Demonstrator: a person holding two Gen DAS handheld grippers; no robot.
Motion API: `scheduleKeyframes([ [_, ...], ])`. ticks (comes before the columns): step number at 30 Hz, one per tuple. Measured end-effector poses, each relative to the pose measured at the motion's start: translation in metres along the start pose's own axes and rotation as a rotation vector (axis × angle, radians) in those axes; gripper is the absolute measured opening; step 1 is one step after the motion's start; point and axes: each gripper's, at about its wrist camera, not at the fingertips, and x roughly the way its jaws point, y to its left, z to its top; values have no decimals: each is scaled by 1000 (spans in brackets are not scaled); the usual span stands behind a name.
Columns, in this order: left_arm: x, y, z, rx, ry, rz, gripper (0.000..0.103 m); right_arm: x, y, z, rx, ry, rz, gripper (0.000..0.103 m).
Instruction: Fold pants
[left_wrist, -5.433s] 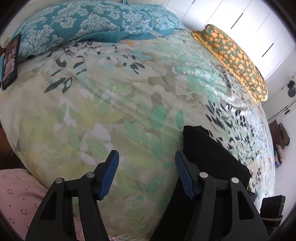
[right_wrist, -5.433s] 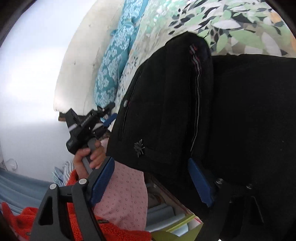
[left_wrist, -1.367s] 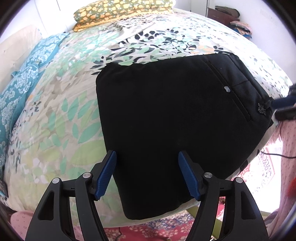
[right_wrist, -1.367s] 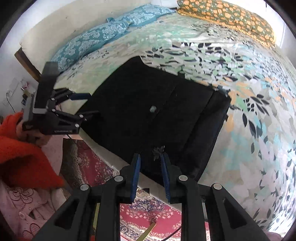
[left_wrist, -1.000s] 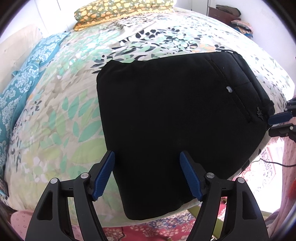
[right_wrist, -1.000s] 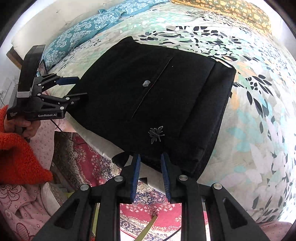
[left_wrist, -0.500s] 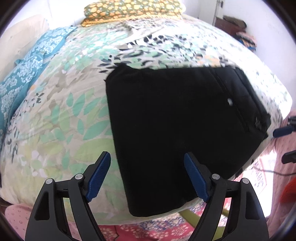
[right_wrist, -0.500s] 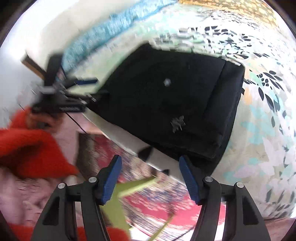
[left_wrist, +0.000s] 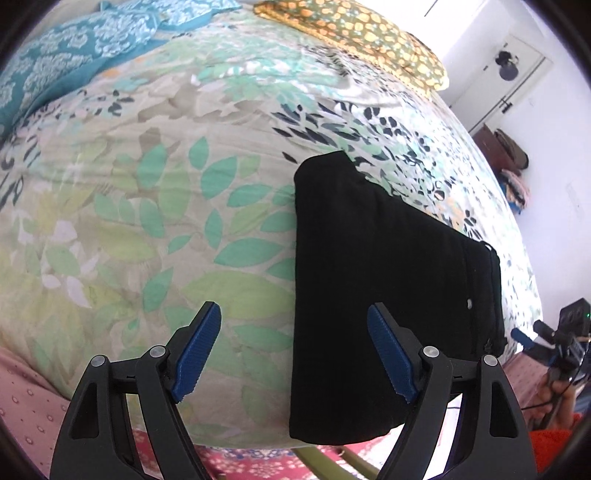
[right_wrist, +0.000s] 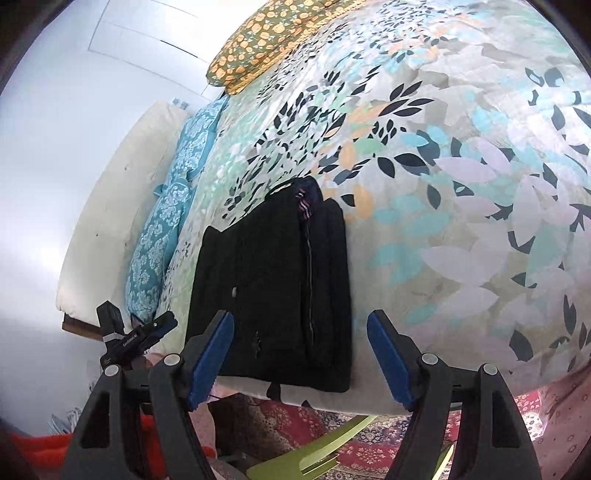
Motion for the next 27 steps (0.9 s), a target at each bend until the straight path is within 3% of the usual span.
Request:
scheduleKeyframes([
  [6,3,-6,-3,31,11,17,83,4,-7,3,21,9,-64,76],
  [15,10,-5,-1,33,33,37,83,8,-4,-2,13,14,-94,81],
  [22,16,9,10,-17,47,5,83,9,-2,16,-16,16,-55,81],
  [27,20,14,12,-48,72,-68,84,24,-13,27,17,70,36,82],
])
